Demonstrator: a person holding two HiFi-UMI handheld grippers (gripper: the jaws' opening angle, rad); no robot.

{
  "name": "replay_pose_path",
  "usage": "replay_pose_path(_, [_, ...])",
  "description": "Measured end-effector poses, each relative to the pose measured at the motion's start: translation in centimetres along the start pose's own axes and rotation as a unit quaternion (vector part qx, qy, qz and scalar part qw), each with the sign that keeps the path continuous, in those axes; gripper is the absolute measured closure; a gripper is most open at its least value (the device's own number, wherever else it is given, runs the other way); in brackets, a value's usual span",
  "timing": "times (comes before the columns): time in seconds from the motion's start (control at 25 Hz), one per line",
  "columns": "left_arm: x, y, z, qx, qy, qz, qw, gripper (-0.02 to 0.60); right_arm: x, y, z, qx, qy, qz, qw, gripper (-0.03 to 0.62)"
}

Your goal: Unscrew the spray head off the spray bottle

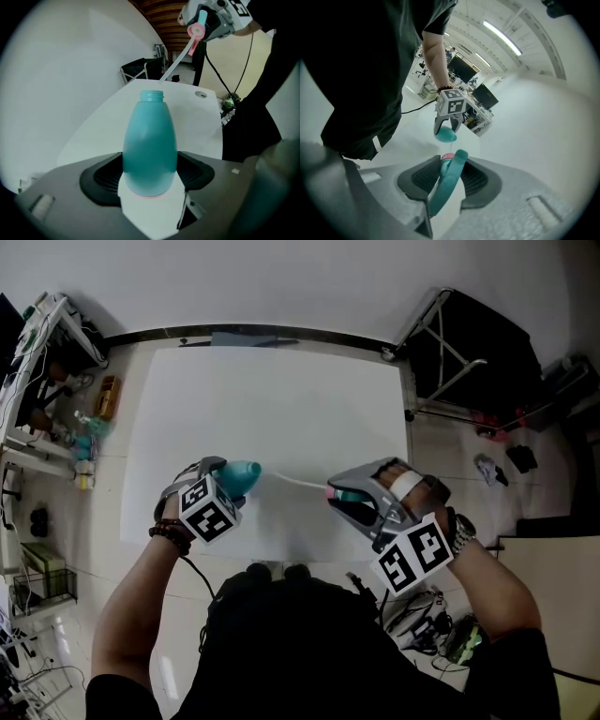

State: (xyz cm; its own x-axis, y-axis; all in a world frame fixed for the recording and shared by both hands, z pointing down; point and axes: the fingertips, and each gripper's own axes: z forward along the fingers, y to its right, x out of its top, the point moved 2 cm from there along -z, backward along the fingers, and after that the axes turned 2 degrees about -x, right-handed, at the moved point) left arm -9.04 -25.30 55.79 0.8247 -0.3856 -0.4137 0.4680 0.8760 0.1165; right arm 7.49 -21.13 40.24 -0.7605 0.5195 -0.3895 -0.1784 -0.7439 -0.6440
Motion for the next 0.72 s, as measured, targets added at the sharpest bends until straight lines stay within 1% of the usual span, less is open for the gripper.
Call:
replay_pose_path(0.08, [0.0, -0.1, 0.2, 0.003, 0.015, -0.025, 0.9996, 0.198, -0.4, -0.1, 0.3, -0.011, 0.0, 0.029, 1.0, 0.474])
replay_pose_path(0.2, [0.2, -0.5, 0.4, 0.005, 0.042, -0.065, 0.997, 0.198, -1.1, 0.2, 1.1, -0.026, 0.005, 0.101, 0.994, 0.474])
replay_pose_path(0.28, [0.5, -0.7, 0.5, 0.006, 0.058, -0.089, 0.9943, 0.198, -1.7, 0.5, 1.7, -0.032, 0.013, 0.16, 0.986, 0.474])
replay_pose_path(0.36, [0.8, -0.8, 0.7, 0.006, 0.072, -0.107, 0.9916, 0.198, -2.4, 0.5, 2.4, -0.036, 0.024, 0.217, 0.975, 0.474])
replay_pose_path(0.48, [1.2, -0.9, 0.9, 0.009, 0.096, -0.132, 0.9866, 0.198, -3.2, 0.5, 3.5, -0.034, 0.039, 0.302, 0.952, 0.474])
replay_pose_path(0.6, [1.8, -1.1, 0.9, 0.016, 0.122, -0.156, 0.9801, 0.196, -3.9, 0.2, 4.8, -0.029, 0.054, 0.386, 0.921, 0.474])
replay_pose_path(0.72, [2.0, -1.3, 1.2, 0.018, 0.137, -0.176, 0.9746, 0.196, -5.2, -0.4, 6.2, -0.026, 0.051, 0.449, 0.892, 0.474])
